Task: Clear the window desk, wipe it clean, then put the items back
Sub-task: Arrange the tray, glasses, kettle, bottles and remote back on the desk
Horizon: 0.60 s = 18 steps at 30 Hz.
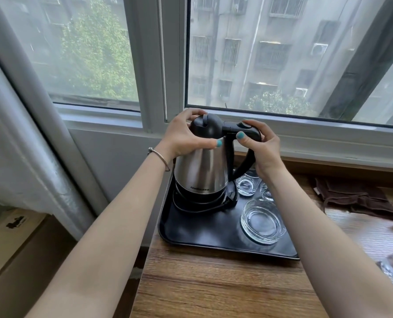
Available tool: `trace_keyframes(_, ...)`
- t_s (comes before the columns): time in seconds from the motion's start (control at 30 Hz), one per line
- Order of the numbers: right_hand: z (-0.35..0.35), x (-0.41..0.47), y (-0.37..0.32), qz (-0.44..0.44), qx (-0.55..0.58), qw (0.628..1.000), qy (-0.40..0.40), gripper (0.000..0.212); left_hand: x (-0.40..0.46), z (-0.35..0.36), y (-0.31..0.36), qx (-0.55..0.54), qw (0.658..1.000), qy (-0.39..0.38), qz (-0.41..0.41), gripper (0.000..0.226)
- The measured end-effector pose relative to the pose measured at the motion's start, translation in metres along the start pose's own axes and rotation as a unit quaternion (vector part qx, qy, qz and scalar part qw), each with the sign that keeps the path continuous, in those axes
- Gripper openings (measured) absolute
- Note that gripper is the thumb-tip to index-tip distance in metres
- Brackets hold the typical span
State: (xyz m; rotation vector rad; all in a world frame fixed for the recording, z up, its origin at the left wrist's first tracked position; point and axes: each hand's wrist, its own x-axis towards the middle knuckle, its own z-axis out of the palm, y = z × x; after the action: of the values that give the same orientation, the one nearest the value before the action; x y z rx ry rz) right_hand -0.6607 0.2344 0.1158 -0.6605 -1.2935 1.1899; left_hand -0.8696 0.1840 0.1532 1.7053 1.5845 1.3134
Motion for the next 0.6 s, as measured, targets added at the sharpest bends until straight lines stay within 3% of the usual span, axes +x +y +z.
trace_keyframes(0.6, -0.006, -0.004, 0.015, -0.023, -0.026, 0.999, -0.007, 0.034, -0.005, 0.01, -0.019, 0.005, 1.0, 0.013, 0.024, 0.072)
